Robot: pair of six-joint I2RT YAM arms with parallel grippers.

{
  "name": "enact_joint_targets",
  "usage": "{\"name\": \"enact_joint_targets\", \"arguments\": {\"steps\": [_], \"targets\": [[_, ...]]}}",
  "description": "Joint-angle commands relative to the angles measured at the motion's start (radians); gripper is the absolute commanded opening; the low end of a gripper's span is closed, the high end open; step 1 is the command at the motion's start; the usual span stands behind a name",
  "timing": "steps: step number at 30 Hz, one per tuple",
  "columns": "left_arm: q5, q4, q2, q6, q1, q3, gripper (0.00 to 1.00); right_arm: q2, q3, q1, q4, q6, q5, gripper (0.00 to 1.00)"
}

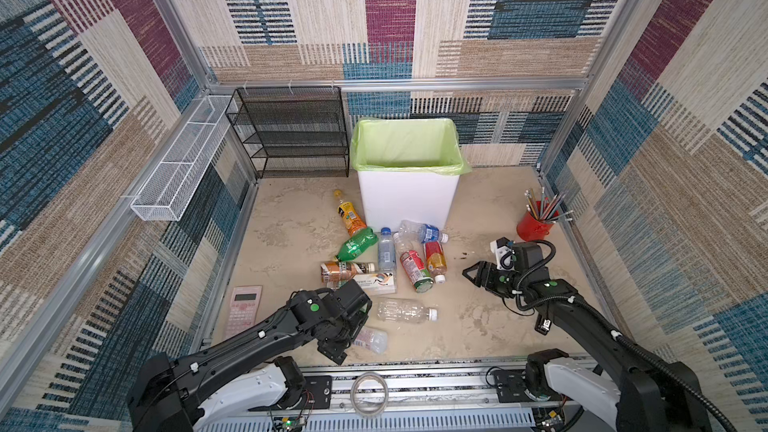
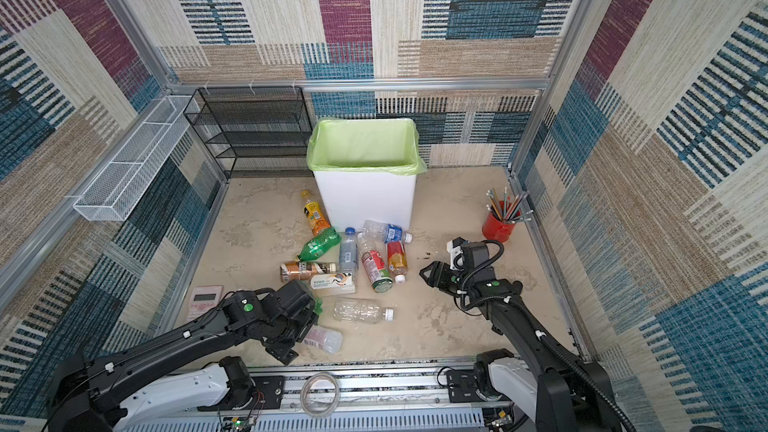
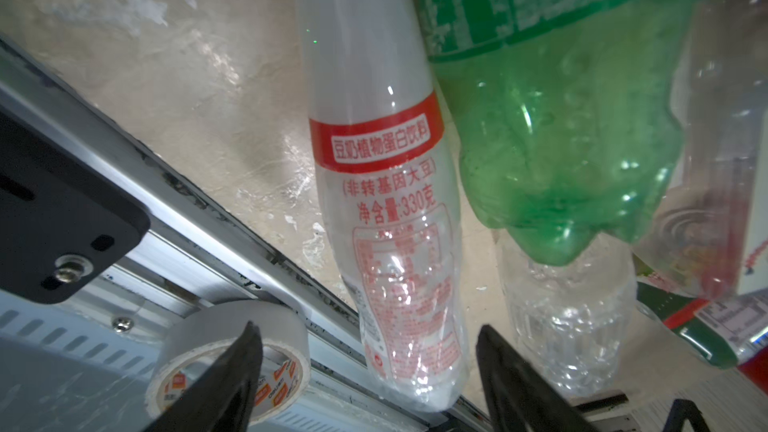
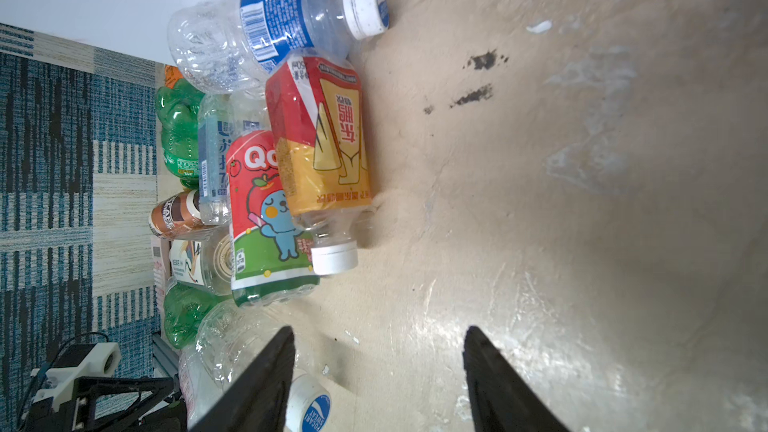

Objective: Throw the plastic bottles in the bin
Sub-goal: 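Lower the left gripper onto the white red-capped bottle and close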

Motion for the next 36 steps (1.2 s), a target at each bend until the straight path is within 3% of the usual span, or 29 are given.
{"name": "enact_joint_targets", "arguments": {"steps": [1, 26, 36], "targets": [[-0.049, 0.065, 0.023, -0.094, -0.020, -0.009, 0.81, -0.009, 0.006, 0.000, 0.026, -0.002, -0.004, 0.66], [-0.090, 0.262, 0.048, -0.163, -0.029, -0.153, 0.75, -0.006, -0.003, 0.000, 0.036, -0.007, -0.005, 0.66], [-0.121, 0.255, -0.009, -0.195, -0.029, -0.199, 0.62, -0.010, -0.005, 0.000, 0.035, -0.008, -0.005, 0.66]]}}
